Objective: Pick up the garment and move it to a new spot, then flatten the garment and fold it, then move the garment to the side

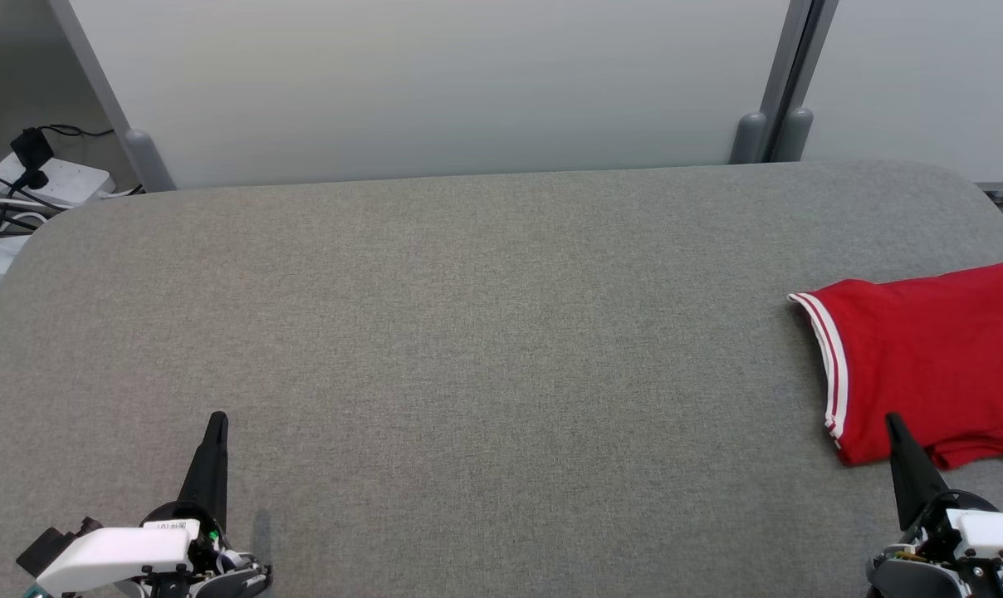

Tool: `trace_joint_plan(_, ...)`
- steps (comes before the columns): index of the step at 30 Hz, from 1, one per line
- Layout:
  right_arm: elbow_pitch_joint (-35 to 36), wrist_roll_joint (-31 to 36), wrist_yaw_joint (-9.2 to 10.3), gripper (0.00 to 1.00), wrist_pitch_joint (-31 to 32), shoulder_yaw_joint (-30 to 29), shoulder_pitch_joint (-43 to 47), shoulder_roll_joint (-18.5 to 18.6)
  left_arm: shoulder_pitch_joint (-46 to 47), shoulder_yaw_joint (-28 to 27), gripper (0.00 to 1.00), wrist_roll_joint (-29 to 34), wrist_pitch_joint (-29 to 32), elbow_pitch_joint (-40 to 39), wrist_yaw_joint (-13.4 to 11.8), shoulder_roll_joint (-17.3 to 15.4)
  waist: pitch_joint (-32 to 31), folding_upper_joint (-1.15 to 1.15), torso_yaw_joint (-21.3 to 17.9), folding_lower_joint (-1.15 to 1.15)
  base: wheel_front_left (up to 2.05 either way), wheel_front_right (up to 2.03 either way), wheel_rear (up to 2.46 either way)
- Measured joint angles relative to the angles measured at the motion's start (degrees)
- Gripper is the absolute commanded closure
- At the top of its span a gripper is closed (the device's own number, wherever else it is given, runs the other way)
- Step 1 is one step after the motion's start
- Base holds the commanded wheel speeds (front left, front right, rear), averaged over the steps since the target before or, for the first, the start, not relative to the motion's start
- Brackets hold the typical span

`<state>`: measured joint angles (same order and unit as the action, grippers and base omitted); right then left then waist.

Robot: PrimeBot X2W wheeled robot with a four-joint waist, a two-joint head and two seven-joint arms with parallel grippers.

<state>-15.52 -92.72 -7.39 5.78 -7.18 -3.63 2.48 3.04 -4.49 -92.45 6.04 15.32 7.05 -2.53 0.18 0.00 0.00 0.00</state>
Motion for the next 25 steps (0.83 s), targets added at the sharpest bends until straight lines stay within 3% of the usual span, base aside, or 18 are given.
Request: trace_joint_plan(25, -0.01, 0.07, 0.00, 1.00, 0.02, -0.09, -0.01, -0.07, 0.00, -0.05, 1.00, 0.05, 0.01, 0.00, 0.00, 0.04, 0.00, 0.00, 0.00, 0.00, 0.00, 0.00, 0.00)
